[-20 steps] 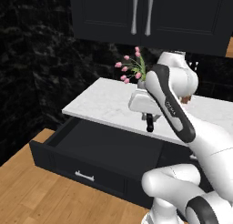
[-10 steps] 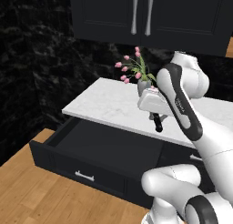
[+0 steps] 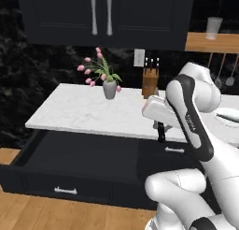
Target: Pick up the knife from the drawer and place it on the cutting board. Then place the meat from the plate to the cutting board.
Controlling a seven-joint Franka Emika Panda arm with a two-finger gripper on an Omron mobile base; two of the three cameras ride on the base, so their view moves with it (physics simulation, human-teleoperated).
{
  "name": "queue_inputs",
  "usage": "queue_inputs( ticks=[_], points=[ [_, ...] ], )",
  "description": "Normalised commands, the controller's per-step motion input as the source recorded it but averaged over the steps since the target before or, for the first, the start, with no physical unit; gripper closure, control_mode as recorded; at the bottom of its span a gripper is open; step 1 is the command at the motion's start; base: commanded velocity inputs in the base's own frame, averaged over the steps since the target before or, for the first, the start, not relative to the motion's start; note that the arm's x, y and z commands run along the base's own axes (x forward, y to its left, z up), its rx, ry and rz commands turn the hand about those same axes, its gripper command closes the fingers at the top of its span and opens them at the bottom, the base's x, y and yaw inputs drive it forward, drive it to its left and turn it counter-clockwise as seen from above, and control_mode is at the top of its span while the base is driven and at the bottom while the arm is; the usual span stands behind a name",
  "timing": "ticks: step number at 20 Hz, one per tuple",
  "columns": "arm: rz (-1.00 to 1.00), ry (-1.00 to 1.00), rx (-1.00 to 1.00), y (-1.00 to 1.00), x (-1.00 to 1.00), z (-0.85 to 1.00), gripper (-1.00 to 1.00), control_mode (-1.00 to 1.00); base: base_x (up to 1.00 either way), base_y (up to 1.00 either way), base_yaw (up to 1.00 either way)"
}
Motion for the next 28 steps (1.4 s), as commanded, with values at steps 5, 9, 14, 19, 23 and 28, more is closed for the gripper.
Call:
queue_inputs(
  ticks=[5, 9, 14, 19, 23, 28],
  points=[
    [0.00, 0.00, 0.00, 0.00, 0.00, 0.00, 1.00, 1.00, -0.43, 0.00, -0.60],
    [0.00, 0.00, 0.00, 0.00, 0.00, 0.00, 1.00, 1.00, -0.34, 0.00, -0.58],
    [0.00, 0.00, 0.00, 0.00, 0.00, 0.00, 1.00, 1.00, -0.21, -0.01, -0.46],
    [0.00, 0.00, 0.00, 0.00, 0.00, 0.00, 1.00, 1.00, -0.03, -0.44, -0.20],
    [0.00, 0.00, 0.00, 0.00, 0.00, 0.00, 1.00, 1.00, 0.06, -0.91, -0.02],
    [0.00, 0.00, 0.00, 0.00, 0.00, 0.00, 1.00, 1.00, 0.02, -0.99, 0.00]
  ],
)
